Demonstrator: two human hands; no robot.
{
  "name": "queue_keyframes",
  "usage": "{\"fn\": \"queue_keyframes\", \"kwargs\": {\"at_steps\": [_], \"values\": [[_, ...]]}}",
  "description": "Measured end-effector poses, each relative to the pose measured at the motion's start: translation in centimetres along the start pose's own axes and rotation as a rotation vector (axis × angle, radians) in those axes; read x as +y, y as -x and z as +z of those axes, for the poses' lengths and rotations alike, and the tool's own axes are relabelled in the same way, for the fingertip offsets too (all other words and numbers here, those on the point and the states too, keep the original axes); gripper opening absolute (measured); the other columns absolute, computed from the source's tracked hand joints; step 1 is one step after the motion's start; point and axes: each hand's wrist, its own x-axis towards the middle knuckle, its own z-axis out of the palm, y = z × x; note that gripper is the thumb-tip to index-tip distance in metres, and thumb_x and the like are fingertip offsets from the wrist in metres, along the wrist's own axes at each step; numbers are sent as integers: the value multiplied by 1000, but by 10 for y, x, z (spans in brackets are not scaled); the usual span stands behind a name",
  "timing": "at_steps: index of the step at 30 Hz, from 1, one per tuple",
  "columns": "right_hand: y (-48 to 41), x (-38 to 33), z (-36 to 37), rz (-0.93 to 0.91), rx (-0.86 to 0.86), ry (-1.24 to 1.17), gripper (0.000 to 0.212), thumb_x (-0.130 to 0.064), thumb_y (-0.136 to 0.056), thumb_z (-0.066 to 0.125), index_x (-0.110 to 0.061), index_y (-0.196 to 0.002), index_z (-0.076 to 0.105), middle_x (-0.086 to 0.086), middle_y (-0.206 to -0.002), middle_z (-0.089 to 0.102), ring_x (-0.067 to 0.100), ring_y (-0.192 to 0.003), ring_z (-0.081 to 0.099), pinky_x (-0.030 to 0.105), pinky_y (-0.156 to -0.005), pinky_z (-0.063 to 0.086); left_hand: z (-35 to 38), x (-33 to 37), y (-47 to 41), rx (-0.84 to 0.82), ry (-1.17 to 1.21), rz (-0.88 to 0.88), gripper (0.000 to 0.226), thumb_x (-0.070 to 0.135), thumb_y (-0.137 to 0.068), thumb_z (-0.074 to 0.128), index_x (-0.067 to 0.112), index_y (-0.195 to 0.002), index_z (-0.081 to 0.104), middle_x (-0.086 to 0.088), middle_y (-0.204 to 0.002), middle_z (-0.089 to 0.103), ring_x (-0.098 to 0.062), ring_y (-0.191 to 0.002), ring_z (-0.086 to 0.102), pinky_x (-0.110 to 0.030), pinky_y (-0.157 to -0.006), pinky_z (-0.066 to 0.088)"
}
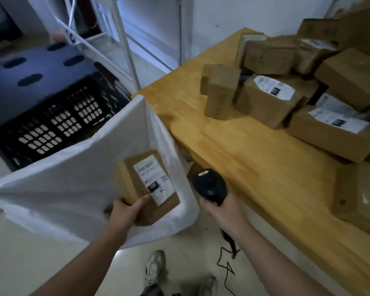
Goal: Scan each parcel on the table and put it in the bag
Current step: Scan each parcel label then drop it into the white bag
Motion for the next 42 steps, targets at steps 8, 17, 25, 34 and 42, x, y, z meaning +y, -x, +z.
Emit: {"fn": "queue_keyframes", "kwargs": {"at_steps": [8,17,25,34,42], "values": [[-74,25,97,131,-101,226,32,-20,-85,70,-24,-110,51,-1,-84,65,17,-80,65,39,-74,54,-41,-60,-152,118,-289,-192,119,69,-29,77,7,-126,47,-13,-122,58,-34,-104,60,-49,-87,55],[-164,74,176,150,-119,381,45,-23,-89,61,-16,-126,37,-4,-79,57,12,-66,56,24,-56,41,11,-85,-255,89,-823,-32,101,64,-66,75,10,-138,30,-15,-129,46,-35,-115,53,-42,-91,47],[-220,104,202,37,-53,749,49,-35,-95,54,-11,-133,36,9,-113,62,28,-100,62,33,-76,48,52,-138,-311,-282,-748,320,116,80,-51,61,21,-147,35,-4,-144,46,-24,-130,46,-37,-106,39],[-198,92,171,-169,26,1195,45,-19,-71,80,-10,-108,56,6,-93,59,18,-62,58,27,-44,32,30,-108,-315,-252,-1219,268,108,72,-72,63,25,-153,9,-12,-150,29,-30,-136,31,-43,-109,27],[-166,91,119,-369,401,233,65,-23,-72,74,-33,-128,42,11,-147,32,35,-127,44,41,-100,40,35,-106,-284,-224,-951,207,102,64,-72,69,25,-151,16,-8,-147,32,-33,-132,36,-46,-107,34]]}}
